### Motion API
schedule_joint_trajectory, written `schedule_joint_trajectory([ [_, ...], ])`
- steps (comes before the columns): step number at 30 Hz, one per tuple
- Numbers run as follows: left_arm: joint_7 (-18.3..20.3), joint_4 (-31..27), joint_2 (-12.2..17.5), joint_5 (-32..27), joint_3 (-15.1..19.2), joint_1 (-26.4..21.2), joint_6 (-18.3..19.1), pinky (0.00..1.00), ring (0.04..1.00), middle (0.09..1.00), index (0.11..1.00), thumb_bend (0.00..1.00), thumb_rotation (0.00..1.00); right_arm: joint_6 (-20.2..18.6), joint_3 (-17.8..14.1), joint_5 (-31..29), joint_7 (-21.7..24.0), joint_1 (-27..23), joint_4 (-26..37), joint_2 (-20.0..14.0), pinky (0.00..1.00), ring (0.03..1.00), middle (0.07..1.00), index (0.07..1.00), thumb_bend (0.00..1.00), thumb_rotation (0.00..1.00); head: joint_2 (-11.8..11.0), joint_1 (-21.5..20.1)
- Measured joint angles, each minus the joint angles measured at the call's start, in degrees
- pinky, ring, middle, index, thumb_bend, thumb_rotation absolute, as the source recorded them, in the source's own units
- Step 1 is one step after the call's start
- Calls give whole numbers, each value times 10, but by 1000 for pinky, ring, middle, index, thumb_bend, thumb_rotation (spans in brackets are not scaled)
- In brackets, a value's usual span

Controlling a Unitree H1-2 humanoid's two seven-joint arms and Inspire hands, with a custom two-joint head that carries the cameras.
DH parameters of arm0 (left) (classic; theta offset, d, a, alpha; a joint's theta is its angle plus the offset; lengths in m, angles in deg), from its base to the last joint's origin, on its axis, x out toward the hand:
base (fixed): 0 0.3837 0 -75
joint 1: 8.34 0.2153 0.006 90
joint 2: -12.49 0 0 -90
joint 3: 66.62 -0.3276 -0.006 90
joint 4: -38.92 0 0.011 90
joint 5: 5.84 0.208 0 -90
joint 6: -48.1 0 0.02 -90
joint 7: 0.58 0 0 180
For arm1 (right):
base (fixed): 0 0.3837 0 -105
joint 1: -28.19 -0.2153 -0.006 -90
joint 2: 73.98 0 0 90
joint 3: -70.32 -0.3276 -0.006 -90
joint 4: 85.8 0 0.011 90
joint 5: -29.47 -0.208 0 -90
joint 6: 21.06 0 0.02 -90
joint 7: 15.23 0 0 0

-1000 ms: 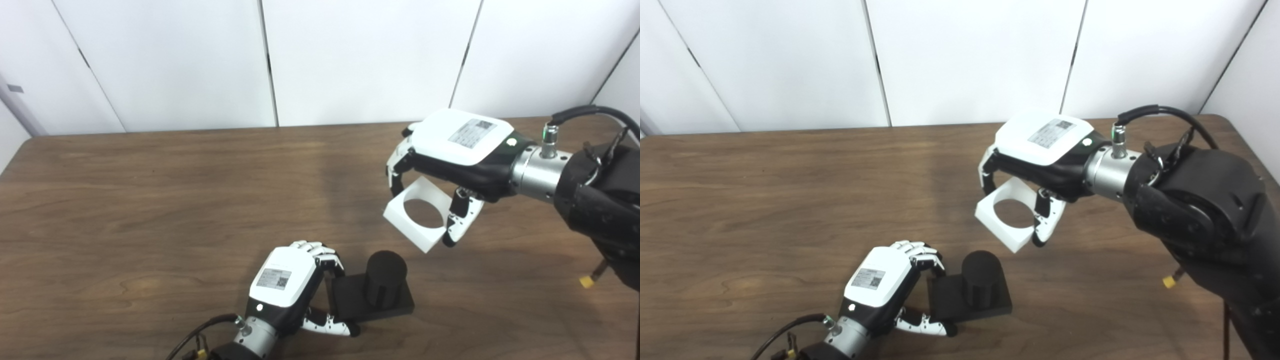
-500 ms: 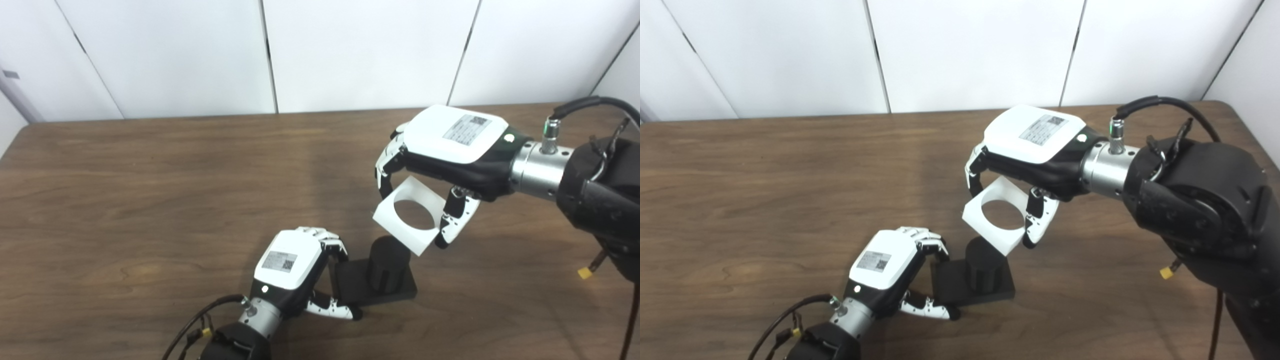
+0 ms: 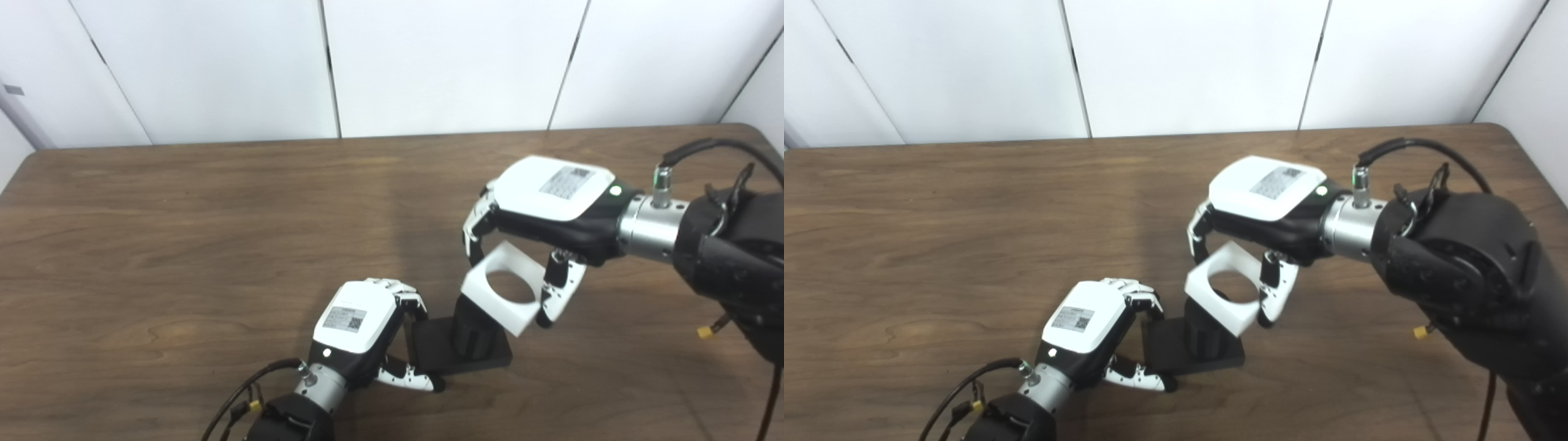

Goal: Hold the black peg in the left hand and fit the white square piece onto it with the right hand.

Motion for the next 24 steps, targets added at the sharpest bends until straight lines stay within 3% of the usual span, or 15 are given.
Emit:
schedule_joint_trajectory([
  [24,19,-9,-6,16,-2,1,6,808,809,762,490,511,58,13,-5,4,-27,27,-21,10,886,808,755,482,525,133,9,5],
])
